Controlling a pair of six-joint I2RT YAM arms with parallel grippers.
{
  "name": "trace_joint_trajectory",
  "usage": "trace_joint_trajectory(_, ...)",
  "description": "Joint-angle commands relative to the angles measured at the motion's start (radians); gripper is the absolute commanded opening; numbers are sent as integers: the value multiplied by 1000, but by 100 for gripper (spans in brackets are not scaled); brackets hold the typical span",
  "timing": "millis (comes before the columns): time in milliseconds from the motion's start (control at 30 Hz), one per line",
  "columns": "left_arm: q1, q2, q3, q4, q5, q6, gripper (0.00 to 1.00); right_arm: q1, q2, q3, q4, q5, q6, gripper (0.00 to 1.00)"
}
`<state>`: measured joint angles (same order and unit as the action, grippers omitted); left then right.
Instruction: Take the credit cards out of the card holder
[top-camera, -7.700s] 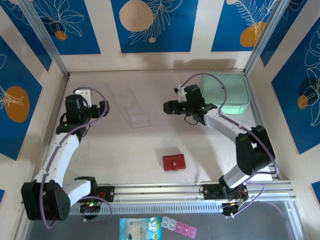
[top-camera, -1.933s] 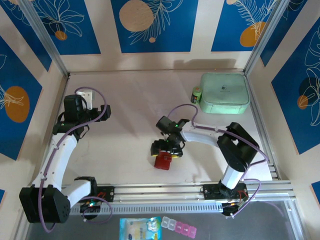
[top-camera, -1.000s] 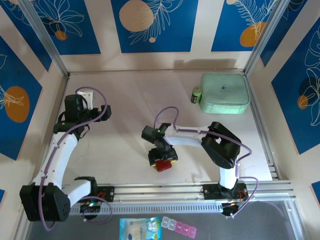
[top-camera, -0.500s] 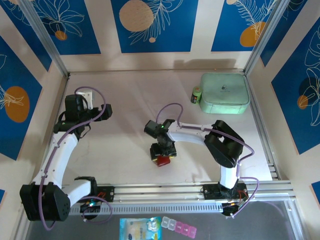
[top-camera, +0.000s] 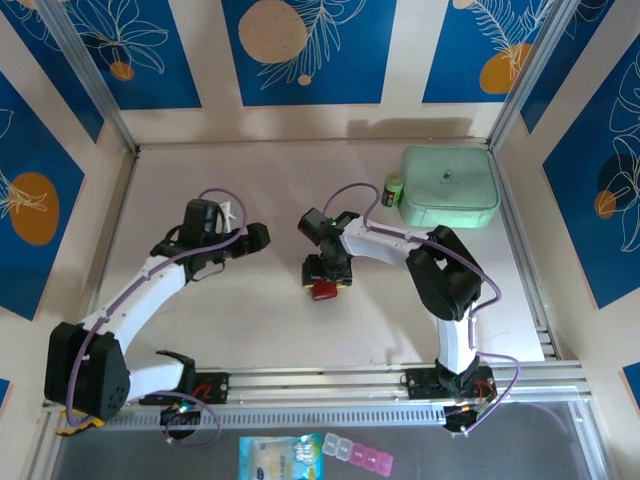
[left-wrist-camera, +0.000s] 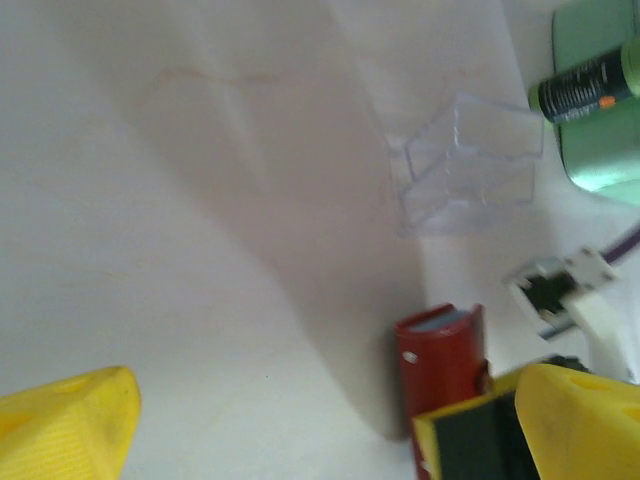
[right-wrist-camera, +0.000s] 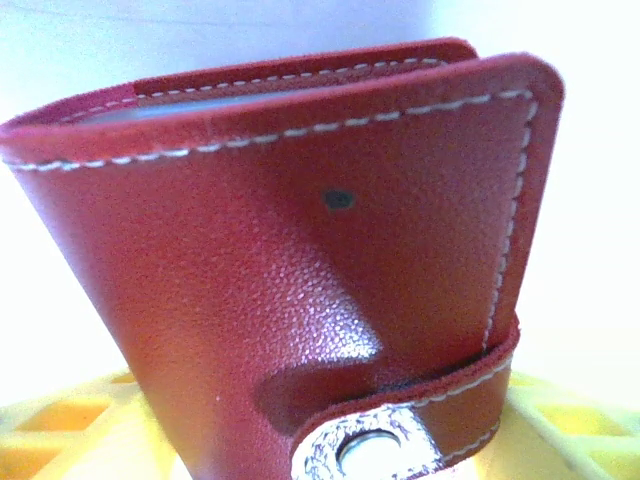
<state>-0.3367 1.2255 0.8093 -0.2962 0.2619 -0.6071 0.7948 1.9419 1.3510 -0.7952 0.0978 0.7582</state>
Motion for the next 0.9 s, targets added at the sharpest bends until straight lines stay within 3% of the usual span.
trace_joint_trajectory(0, -82, 39, -15, 58, -34, -109, 95, -2, 32, 18, -8, -22, 1, 70)
trace_joint_trajectory(267, -175, 172, -27, 168, 13, -225, 91, -7, -30, -12, -2, -48, 19, 80)
trace_joint_trajectory(500, -224, 266, -23, 320, 109, -301, 74, -42, -149, -54, -19, -73, 0, 81)
trace_joint_trajectory(667, -264, 310, -42, 400, 105, -376, 59, -90, -218, -96, -10, -82, -38, 72)
trace_joint_trajectory(867, -284, 334, -98, 476, 80, -485, 41, -118, -199, -91, -3, -119, -104, 59)
